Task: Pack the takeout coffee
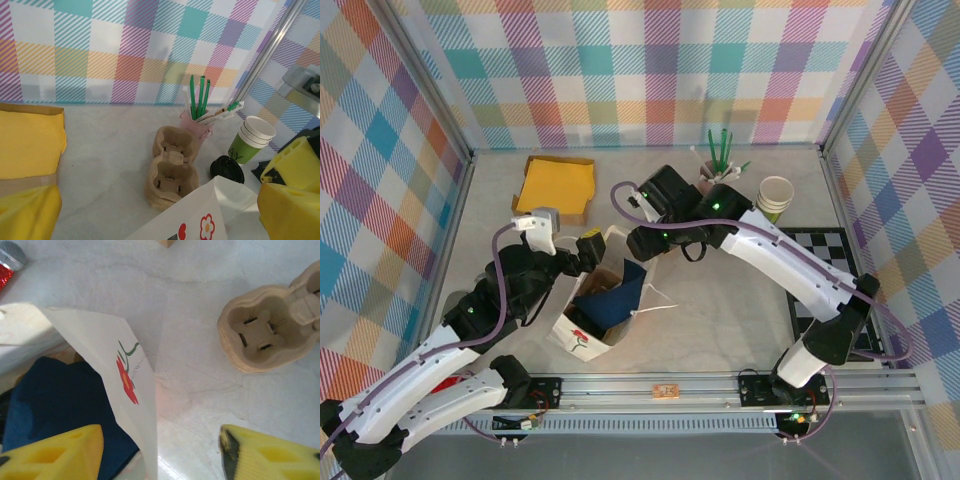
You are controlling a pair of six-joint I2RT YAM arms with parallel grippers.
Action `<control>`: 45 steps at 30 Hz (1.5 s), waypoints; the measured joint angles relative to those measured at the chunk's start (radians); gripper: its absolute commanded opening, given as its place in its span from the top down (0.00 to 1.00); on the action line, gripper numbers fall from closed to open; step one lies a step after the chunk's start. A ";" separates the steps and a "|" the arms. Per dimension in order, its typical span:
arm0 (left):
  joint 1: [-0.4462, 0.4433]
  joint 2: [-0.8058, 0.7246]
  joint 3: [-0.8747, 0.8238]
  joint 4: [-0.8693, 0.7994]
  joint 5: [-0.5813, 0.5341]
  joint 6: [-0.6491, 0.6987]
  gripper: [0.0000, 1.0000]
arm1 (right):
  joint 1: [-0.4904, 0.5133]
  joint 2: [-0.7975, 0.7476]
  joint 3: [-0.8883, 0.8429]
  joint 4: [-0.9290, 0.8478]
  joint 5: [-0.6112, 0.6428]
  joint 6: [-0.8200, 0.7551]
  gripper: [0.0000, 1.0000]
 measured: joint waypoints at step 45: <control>0.116 0.135 0.192 -0.215 0.296 -0.289 0.21 | 0.000 0.109 0.179 -0.125 0.034 -0.003 1.00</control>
